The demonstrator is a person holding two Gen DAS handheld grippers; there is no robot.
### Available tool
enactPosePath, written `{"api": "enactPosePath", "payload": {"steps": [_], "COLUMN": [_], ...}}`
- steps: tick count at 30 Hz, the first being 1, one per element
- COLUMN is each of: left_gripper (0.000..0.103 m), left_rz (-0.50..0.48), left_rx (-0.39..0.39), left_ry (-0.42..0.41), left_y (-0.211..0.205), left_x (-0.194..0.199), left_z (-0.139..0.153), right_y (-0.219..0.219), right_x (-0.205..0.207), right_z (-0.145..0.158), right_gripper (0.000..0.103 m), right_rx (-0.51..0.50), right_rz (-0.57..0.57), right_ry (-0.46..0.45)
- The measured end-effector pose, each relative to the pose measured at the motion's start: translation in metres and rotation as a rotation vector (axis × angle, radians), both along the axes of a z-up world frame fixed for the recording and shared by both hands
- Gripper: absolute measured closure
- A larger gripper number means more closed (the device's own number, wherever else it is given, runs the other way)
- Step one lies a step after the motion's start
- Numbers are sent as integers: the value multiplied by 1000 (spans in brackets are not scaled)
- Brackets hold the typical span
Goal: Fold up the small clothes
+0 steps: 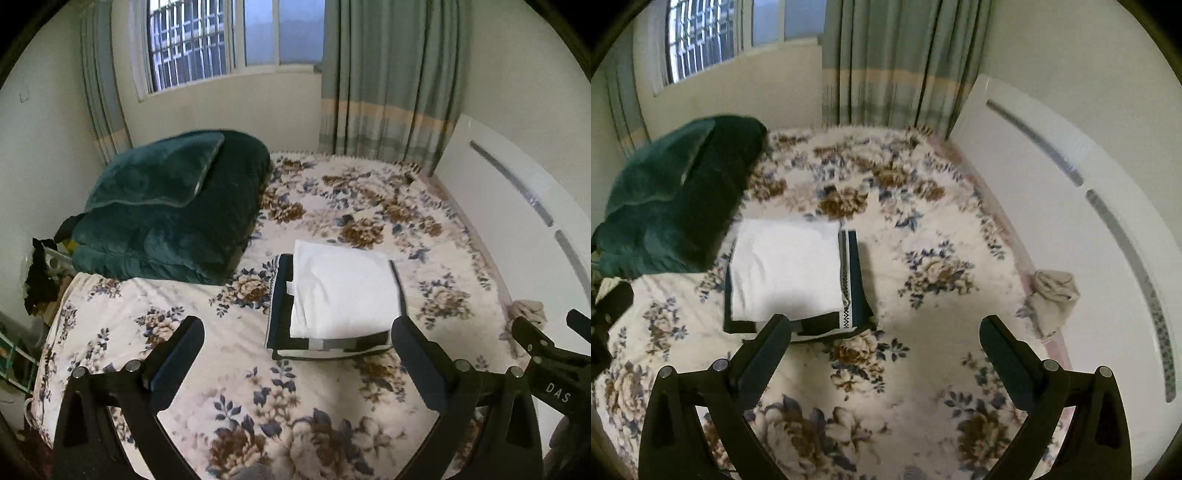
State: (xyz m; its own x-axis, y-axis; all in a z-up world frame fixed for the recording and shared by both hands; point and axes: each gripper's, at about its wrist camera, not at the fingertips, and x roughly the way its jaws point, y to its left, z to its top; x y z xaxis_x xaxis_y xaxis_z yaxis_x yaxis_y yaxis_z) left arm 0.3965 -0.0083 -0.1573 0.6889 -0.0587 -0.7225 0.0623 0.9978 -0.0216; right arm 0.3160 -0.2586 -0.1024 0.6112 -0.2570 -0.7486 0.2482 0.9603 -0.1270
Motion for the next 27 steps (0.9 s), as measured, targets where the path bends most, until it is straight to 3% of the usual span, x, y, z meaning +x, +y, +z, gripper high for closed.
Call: {"api": "enactPosePath", "payload": {"steps": [9,13,19,27], "left_gripper": [0,0,0,0], "left_rz": [3,-2,12,28], "left_rx": [-20,-20,-17,-21], "left_ry": [-89,-124,-161,-184], "left_y": [0,2,7,10], "left_x": [-94,-127,-170,-202], "left_z": [82,104,127,141], "right_y": [23,29,33,39], "right_x": [-120,-165,-225,-277], "right_z": [102,137,177,200], "right_gripper": [0,0,0,0], "right_rx": [-42,-37,-35,-27], "right_rz": [70,85,95,117], "right_ry": [-133,-187,-263,-307]}}
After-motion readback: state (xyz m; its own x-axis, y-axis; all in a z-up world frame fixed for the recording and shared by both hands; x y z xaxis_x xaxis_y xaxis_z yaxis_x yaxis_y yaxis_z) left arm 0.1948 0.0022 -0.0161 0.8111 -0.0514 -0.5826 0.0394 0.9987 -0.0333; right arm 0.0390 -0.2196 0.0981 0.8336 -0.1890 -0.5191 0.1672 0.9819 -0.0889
